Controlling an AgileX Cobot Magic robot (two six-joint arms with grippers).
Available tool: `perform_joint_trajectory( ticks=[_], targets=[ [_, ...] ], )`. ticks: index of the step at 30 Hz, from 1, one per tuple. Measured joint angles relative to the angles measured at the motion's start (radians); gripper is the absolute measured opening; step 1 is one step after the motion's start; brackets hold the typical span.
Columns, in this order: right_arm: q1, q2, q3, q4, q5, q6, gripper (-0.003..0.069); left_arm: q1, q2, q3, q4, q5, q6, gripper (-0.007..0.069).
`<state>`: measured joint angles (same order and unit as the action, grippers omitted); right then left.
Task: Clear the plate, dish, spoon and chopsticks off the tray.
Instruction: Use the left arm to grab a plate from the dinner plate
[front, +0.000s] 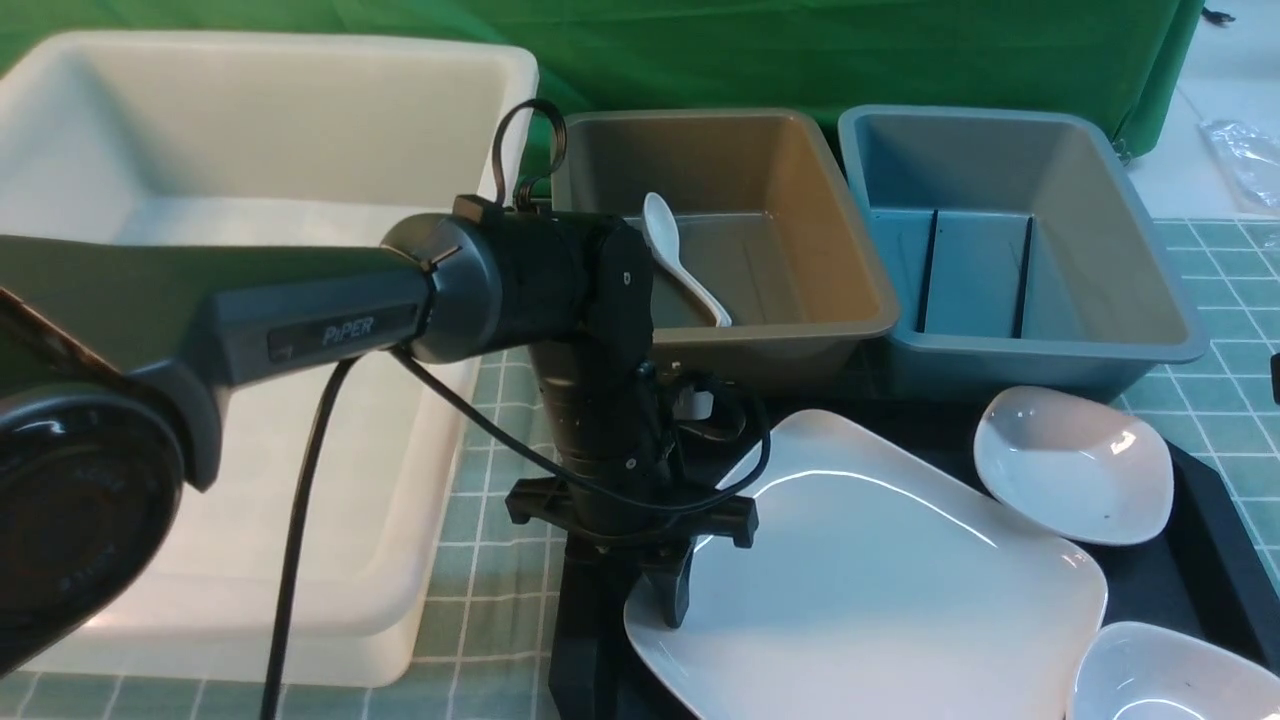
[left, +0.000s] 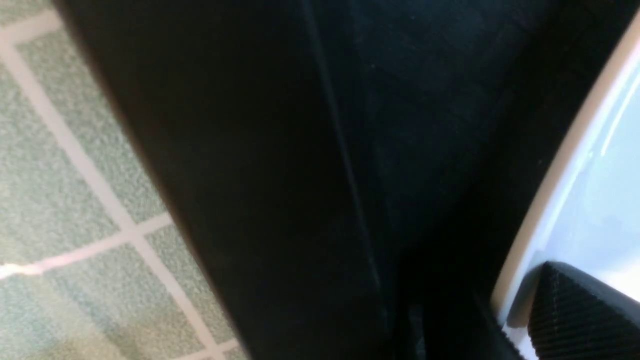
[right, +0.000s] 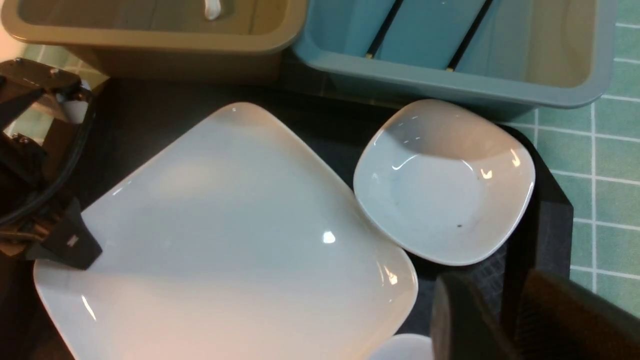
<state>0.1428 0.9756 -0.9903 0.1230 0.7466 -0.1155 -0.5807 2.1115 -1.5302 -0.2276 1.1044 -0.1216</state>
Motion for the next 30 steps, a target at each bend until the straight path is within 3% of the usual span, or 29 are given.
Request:
perform_joint_trajectory(
  ticks=[8,16,30],
  targets=[
    [0.000,0.000,0.000,0.000,0.000,-0.010,0.0216,0.004,-0.045,0.002,0.041,0.022,-0.007,0.0169],
    [0.000,0.000,0.000,0.000,0.000,-0.010,0.0216,0.004,-0.221,0.005,0.069,0.039,-0.013,0.0051],
    [0.000,0.000,0.000,0.000,0.000,-0.010,0.0216,0.004,-0.353,0.010,0.102,0.044,-0.014,0.0019]
  ],
)
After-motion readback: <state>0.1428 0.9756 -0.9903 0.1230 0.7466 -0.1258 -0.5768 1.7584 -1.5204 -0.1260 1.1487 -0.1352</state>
